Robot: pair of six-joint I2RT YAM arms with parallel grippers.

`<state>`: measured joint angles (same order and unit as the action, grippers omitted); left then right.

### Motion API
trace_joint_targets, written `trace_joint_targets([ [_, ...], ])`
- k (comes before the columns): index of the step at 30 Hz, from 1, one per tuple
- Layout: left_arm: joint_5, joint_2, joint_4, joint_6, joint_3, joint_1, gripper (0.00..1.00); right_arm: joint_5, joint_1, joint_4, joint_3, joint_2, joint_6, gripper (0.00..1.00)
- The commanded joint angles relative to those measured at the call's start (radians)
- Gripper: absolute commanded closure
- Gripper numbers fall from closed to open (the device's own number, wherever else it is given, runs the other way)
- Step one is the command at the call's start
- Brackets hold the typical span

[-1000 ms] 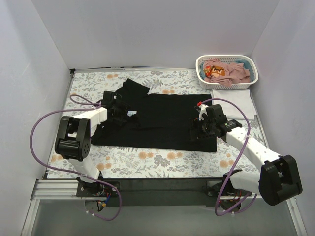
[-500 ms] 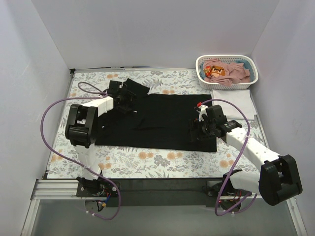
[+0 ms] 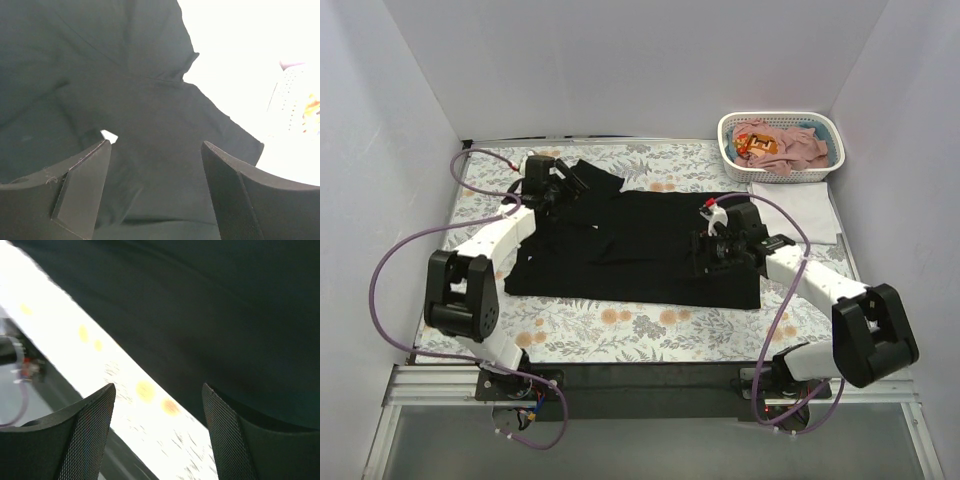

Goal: Fold and stack the t-shirts
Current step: Fold the tshirt

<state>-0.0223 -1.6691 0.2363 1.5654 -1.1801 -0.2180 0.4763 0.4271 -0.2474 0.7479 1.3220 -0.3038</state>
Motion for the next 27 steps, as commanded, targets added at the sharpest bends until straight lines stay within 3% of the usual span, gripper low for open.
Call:
trace_joint_targets([
  [1, -0.105, 0.112, 0.058, -0.157, 0.086, 0.002, 0.28, 0.125, 0.048, 0.190, 0.117, 0.075, -0.110, 0.25],
  [7, -0.205, 0.268, 0.115, -0.281, 0.253, 0.003, 0.28, 0.179, 0.160, 0.499, 0.218, 0.238, -0.311, 0.25],
  [18, -0.401, 0.477, 0.141, -0.231, 0.448, 0.006, 0.28, 0.213, 0.335, 0.792, 0.622, 0.718, -0.541, 0.25],
  [27, -0.441, 0.471, 0.135, -0.212, 0.465, 0.005, 0.28, 0.173, 0.314, 0.896, 0.611, 0.931, -0.626, 0.25],
])
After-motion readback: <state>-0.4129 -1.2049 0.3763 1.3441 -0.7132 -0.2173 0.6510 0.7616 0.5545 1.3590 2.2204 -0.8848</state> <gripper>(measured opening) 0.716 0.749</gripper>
